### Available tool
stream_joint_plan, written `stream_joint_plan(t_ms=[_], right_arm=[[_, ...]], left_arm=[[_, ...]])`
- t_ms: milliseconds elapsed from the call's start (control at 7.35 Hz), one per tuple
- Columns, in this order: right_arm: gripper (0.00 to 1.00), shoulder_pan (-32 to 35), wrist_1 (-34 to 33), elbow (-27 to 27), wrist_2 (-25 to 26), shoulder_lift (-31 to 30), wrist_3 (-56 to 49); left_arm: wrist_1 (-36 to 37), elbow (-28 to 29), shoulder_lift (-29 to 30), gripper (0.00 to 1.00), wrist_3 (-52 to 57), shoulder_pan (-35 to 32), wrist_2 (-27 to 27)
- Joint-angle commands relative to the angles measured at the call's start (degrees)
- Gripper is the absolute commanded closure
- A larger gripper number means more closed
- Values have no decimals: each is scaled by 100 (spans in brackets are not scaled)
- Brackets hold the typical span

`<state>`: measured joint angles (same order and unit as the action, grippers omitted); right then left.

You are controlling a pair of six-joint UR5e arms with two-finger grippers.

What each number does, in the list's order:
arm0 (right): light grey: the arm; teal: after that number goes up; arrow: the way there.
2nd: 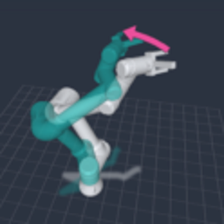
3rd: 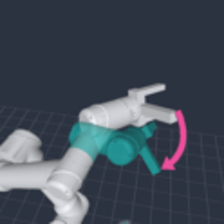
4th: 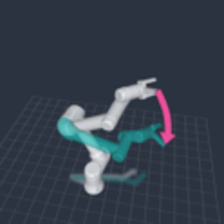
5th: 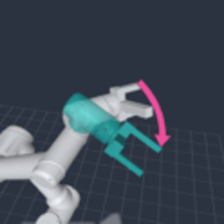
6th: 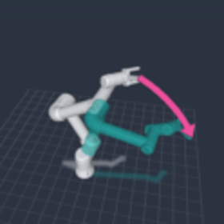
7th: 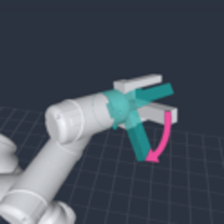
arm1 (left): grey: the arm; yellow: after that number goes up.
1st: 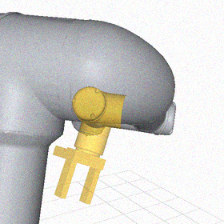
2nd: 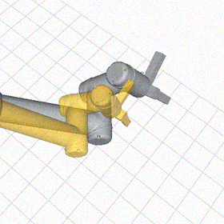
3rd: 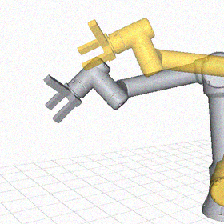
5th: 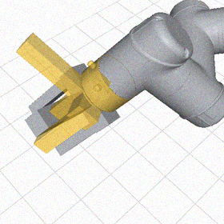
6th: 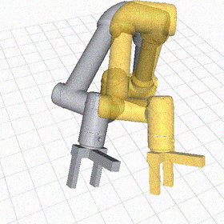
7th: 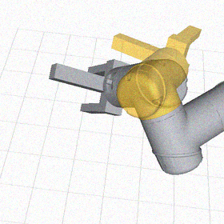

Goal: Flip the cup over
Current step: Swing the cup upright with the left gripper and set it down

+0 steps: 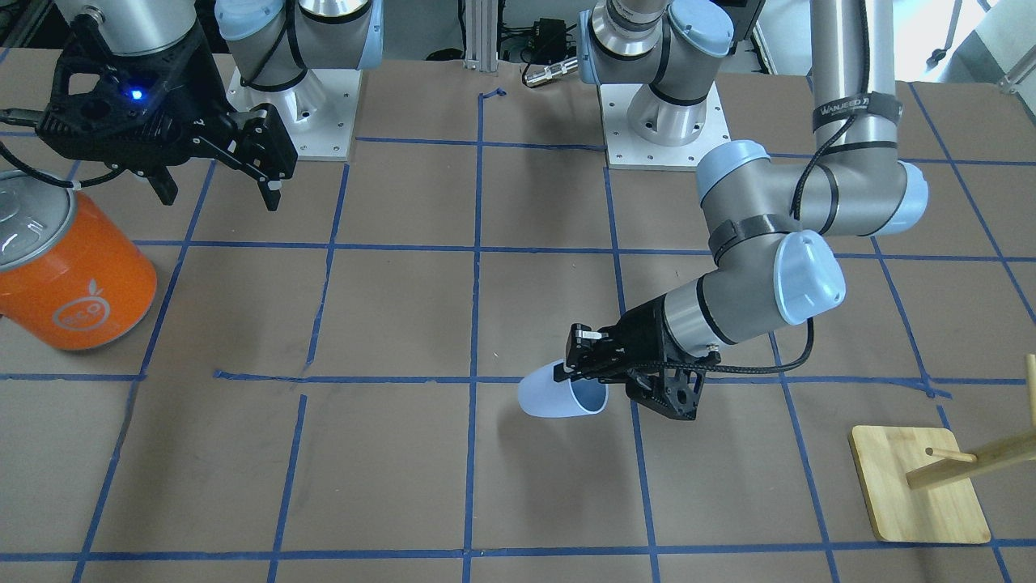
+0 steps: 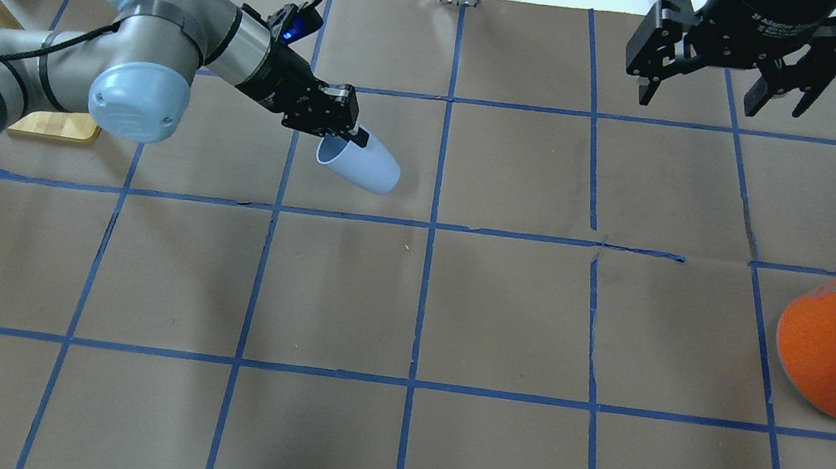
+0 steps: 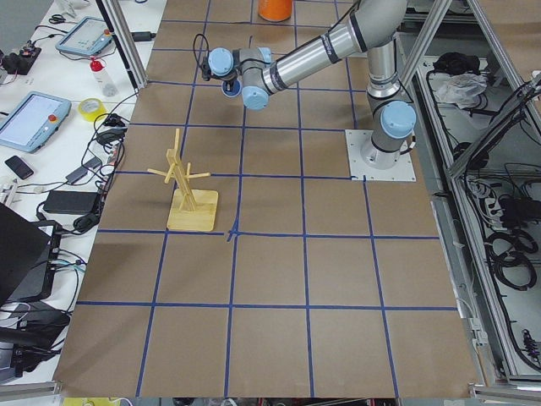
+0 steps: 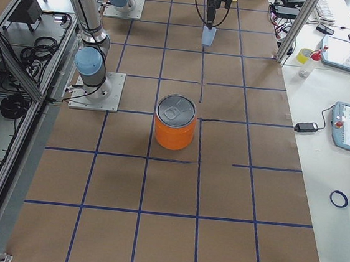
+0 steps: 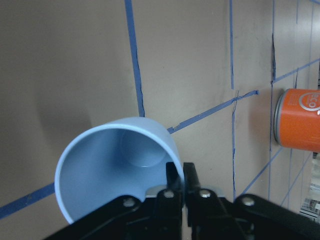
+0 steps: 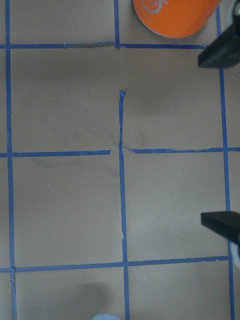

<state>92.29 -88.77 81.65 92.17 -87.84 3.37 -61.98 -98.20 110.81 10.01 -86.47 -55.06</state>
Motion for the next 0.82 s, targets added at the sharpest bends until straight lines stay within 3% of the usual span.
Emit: stream_joint_plan(t_ms=[0, 272, 680], right_arm=[[0, 0, 0, 0, 3, -5, -3], [0, 0, 9, 0, 12, -5, -186], [0, 0, 97, 18, 3, -119, -188]], left_arm=[[-121, 292, -444, 100, -44, -19, -1892], [19, 440, -526, 100, 542, 7, -3101], [72, 538, -297, 100, 686, 60, -3518]])
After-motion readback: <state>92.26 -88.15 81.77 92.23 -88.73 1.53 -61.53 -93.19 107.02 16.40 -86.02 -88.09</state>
